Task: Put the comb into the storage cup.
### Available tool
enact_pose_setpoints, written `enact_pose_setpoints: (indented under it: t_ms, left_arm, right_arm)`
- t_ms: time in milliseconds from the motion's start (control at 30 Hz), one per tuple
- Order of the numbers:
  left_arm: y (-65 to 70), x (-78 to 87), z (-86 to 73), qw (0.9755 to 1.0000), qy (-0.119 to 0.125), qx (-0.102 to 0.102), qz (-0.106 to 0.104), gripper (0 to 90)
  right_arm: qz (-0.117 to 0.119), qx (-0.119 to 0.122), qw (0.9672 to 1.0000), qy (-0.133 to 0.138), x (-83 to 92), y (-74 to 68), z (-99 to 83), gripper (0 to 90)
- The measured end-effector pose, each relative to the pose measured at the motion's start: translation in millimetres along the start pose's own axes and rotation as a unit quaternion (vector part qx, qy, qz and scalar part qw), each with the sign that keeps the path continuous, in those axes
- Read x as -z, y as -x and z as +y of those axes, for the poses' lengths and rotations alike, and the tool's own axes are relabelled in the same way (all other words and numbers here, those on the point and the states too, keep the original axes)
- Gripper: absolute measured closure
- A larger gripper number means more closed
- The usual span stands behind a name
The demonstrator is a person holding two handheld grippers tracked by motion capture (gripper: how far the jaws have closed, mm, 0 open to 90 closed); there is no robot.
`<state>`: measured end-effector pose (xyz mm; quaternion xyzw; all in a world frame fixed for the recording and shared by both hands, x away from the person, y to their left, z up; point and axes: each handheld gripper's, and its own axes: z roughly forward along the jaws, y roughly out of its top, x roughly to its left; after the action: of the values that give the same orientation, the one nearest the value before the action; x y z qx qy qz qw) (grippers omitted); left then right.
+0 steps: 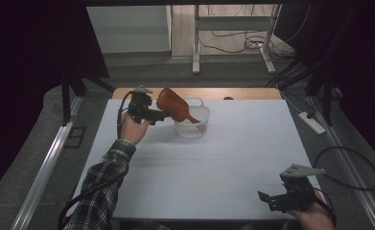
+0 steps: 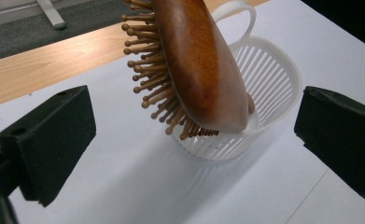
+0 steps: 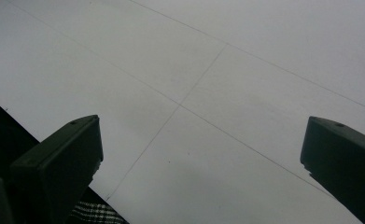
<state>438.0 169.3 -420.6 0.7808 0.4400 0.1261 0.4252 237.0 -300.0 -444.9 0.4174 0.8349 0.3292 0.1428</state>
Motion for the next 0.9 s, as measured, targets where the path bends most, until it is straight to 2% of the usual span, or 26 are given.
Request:
enact_pose_setpoints:
  t_ms: [133,333,467,633,733,900]
  left_arm:
    - [1.4,2.8,-1.3,1.0,0.003,-0.003,-0.003,0.0]
    - [4.7,7.6,-4.2,0.9998,0.0,-0.021,0.002,0.0]
    - [5.2,9.2,-6.3,0.9997,0.001,-0.023,0.0,0.0]
    - [4.0,10.1,-10.5,0.9998,0.001,-0.017,-0.015,0.0]
    - [3.4,11.3,-13.1,0.9997,0.002,-0.016,-0.016,0.0]
    - [2.4,13.6,-17.8,0.9996,0.003,-0.025,-0.017,0.0]
  right_arm:
    - [0.001,0.0,1.0,0.0,0.1,-0.1,0.0,0.0]
    - [0.003,0.002,1.0,0.0,0.2,-0.3,0.0,0.0]
    - [0.003,0.002,1.0,0.0,0.0,-0.4,0.0,0.0]
    - [0.002,0.002,1.0,-0.002,-0.3,-0.5,0.2,0.0]
    - [0.003,0.002,1.0,-0.002,-0.3,-0.5,0.1,0.0]
    - [0.003,0.002,1.0,-0.002,-0.4,-0.4,0.1,0.0]
